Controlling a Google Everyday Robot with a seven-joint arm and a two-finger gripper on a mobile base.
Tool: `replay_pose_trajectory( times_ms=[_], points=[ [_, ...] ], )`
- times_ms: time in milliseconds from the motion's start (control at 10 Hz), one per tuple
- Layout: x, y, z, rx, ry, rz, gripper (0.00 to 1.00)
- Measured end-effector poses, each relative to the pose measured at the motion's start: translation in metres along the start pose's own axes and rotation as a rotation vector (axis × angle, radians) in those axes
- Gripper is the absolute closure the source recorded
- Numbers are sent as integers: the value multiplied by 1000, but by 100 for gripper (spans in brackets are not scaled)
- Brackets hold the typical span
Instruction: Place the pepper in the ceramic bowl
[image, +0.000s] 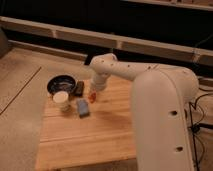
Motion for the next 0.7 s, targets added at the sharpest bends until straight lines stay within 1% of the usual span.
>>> replay_pose_trajectory(
  times_ms=[200, 300, 400, 500, 600, 700],
  points=[
    [-9, 1, 3, 9, 13, 3, 100],
    [-21, 16, 4, 21, 18, -22, 100],
    [-33, 34, 8, 41, 21, -62, 100],
    [-43, 54, 12, 52, 19, -106, 100],
    [-51, 69, 16, 66, 21, -146, 100],
    [-59, 88, 19, 81, 19, -202, 100]
  ],
)
